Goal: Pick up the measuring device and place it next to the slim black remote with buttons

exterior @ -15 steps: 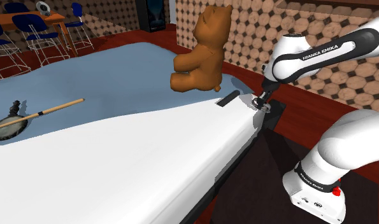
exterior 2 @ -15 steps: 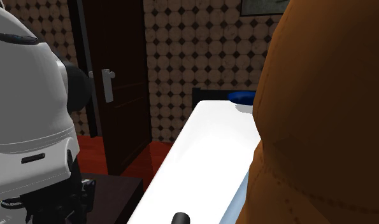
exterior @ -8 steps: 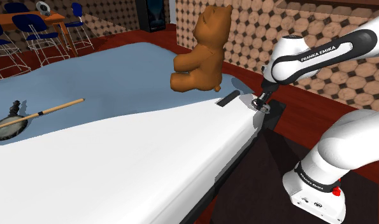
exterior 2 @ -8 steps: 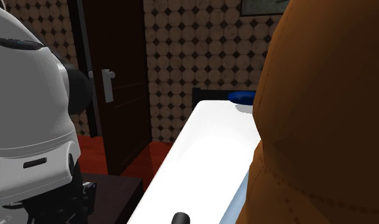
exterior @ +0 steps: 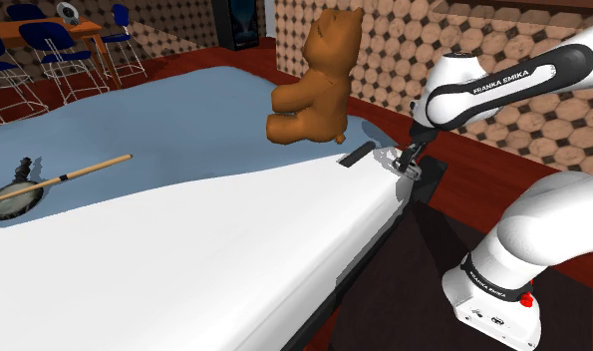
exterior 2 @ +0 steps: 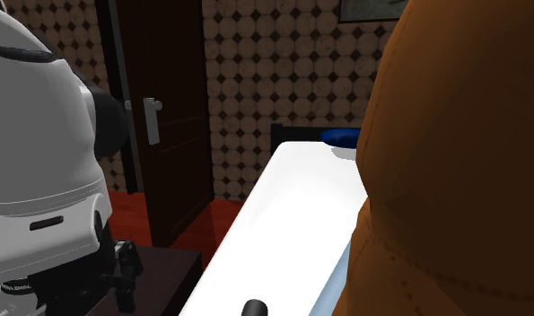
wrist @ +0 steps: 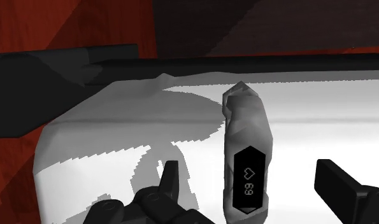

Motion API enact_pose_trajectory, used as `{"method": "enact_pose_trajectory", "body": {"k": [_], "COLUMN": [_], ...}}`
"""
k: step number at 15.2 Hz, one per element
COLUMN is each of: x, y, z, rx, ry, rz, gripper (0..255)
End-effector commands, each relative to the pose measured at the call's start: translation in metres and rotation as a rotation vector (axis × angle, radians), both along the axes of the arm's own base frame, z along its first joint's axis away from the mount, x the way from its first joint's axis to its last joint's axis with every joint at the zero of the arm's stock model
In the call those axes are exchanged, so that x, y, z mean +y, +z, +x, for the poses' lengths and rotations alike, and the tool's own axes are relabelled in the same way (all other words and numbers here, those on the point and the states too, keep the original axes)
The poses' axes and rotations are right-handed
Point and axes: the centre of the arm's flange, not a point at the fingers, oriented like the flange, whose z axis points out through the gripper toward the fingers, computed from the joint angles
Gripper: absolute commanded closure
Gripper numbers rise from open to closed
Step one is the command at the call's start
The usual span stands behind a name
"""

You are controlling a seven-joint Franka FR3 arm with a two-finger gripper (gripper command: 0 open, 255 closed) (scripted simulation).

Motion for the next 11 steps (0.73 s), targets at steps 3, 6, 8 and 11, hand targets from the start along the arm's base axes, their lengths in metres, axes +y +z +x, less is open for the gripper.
{"method": "enact_pose_trajectory", "body": {"k": [3,6,8,11], "x": [0.0,0.0,0.0,0.0], "y": [0.043,0.043,0.043,0.043], "z": [-0.002,-0.002,-0.002,-0.002], "rx": [0.001,0.001,0.001,0.001], "ry": [0.0,0.0,0.0,0.0], "rz": [0.001,0.001,0.001,0.001], "gripper": [0,0,0,0]}}
